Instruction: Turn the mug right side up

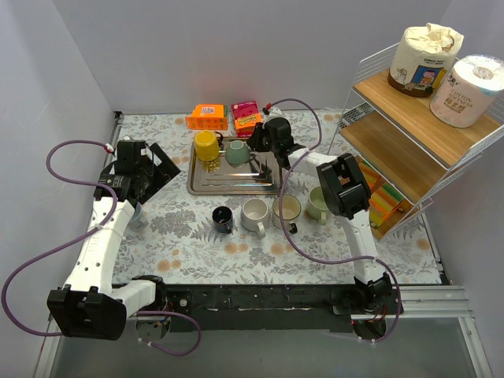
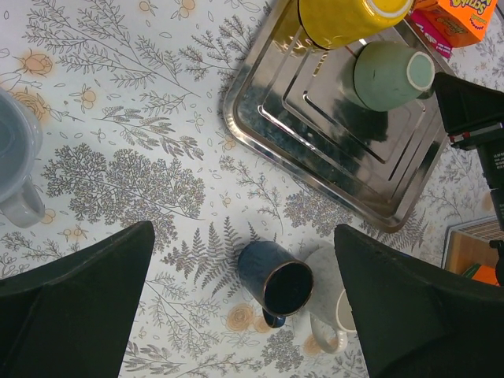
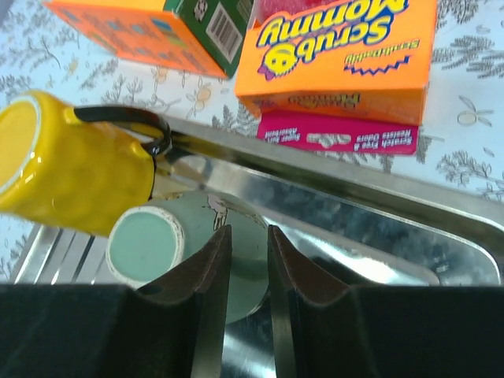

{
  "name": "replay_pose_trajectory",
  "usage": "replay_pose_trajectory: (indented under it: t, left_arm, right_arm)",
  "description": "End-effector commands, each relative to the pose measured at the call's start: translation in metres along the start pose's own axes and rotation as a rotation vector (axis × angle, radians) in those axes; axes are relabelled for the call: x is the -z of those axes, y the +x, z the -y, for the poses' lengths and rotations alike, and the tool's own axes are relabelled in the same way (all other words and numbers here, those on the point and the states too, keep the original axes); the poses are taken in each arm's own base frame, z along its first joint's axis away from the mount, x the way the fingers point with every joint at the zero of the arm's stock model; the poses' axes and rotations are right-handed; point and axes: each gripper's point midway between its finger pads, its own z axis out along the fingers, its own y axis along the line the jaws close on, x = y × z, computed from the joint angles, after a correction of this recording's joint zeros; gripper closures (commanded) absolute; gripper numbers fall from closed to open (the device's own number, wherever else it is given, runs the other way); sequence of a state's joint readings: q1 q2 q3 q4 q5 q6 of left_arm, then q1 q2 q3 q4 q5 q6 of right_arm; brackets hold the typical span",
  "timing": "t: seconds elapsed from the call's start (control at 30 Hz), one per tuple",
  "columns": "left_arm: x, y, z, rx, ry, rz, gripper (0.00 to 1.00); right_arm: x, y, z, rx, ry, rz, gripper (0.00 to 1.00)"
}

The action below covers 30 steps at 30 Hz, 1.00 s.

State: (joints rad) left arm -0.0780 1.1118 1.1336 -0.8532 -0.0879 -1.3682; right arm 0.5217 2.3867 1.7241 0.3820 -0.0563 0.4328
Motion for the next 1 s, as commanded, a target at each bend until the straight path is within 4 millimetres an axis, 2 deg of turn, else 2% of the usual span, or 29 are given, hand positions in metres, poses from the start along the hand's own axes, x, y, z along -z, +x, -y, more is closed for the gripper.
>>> replay_pose_trajectory:
  t: [0.0, 0.03, 0.1, 0.13, 0.27, 0.4, 0.47, 0.63, 0.77, 0.97]
  left_arm:
    - [0.009, 0.0, 0.003, -0.008, 0.035, 0.02, 0.02]
    - [0.009, 0.0, 0.003, -0.007, 0.039, 0.021, 0.02]
    - [0.009, 0.001, 0.003, -0.007, 0.039, 0.021, 0.02]
    - [0.01, 0.0, 0.003, -0.009, 0.041, 0.026, 0.02]
    - [0.011, 0.0, 0.003, -0.007, 0.046, 0.029, 0.02]
    - [0.011, 0.0, 0.002, -0.006, 0.043, 0.033, 0.02]
    - [0.011, 0.001, 0.002, -0.008, 0.045, 0.03, 0.02]
    - [0.011, 0.001, 0.003, -0.006, 0.05, 0.029, 0.02]
    - [0.011, 0.001, 0.003, -0.008, 0.051, 0.028, 0.02]
    - [0.011, 0.002, 0.002, -0.008, 0.049, 0.026, 0.02]
  right_arm:
    - [0.025, 0.006, -0.014, 0.096, -0.009, -0.057, 0.69]
    - [0.031, -0.001, -0.024, 0.105, -0.034, -0.05, 0.69]
    - [0.039, 0.008, -0.028, 0.132, -0.039, -0.079, 0.69]
    - [0.045, 0.003, -0.035, 0.143, -0.048, -0.074, 0.68]
    - [0.068, 0.004, -0.047, 0.168, -0.082, -0.095, 0.67]
    - [0.083, 0.0, -0.047, 0.221, -0.068, -0.119, 0.64]
    - [0.089, -0.004, -0.047, 0.283, -0.07, -0.137, 0.6]
    - [0.094, 0.003, -0.051, 0.381, -0.123, -0.212, 0.49]
    - [0.094, 0.015, -0.044, 0.438, -0.129, -0.276, 0.46]
    - [0.087, 0.022, -0.047, 0.509, -0.184, -0.303, 0.45]
